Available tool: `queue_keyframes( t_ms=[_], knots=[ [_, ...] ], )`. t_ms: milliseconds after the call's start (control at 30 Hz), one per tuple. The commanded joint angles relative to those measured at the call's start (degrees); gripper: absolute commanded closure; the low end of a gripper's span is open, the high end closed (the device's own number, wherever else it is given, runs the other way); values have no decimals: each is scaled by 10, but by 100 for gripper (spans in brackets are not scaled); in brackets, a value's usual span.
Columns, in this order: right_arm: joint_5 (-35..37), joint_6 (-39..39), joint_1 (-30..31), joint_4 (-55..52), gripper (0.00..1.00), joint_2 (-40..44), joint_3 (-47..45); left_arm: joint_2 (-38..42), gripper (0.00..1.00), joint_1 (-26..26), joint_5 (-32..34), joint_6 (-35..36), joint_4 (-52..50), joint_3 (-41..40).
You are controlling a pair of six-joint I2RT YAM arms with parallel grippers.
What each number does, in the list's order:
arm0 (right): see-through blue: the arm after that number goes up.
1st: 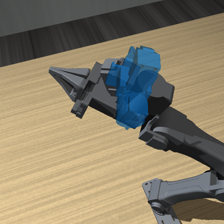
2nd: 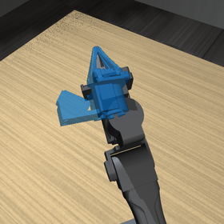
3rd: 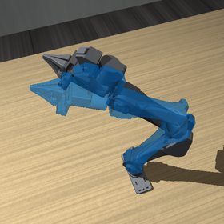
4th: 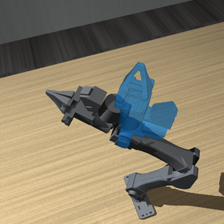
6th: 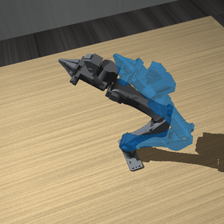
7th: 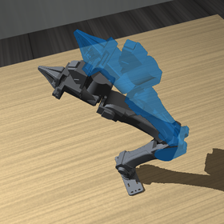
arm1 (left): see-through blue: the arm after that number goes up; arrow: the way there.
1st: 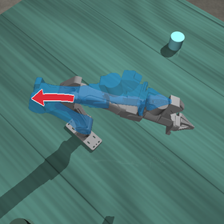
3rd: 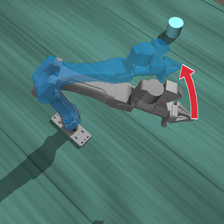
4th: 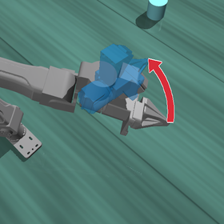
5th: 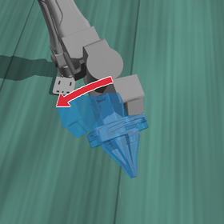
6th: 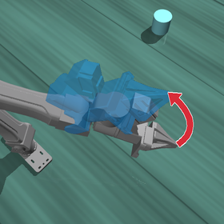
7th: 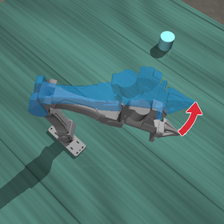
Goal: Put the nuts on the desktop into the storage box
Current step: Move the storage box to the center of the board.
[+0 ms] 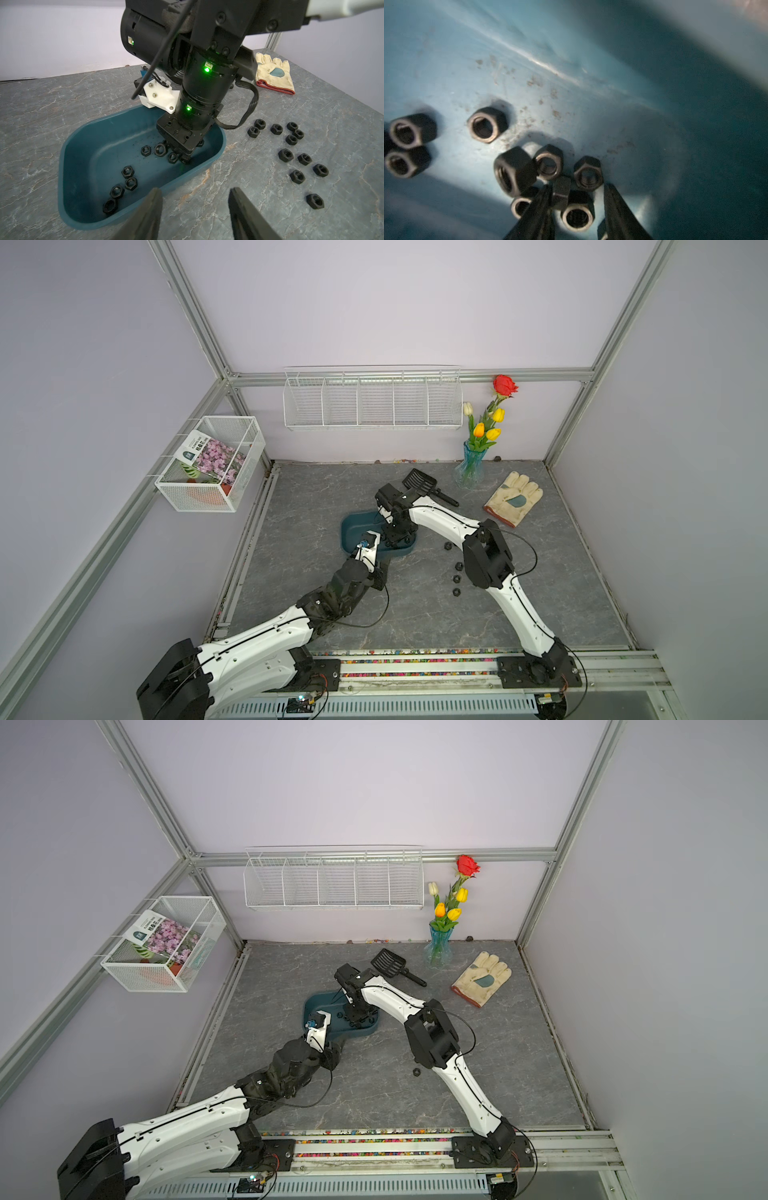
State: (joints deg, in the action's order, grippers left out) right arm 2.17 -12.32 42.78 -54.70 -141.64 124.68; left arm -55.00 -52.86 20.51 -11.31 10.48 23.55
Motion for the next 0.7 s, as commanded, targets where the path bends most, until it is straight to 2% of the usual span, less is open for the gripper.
queue_keyframes(
  t_ms=[0, 667],
  knots=[
    [25, -16, -16, -3, 53, 23, -47, 8, 43, 4, -10, 0, -2, -5],
    [58, -32, -37, 42, 52, 113, -205, 14, 44, 4, -24, -7, -5, -11]
  ],
)
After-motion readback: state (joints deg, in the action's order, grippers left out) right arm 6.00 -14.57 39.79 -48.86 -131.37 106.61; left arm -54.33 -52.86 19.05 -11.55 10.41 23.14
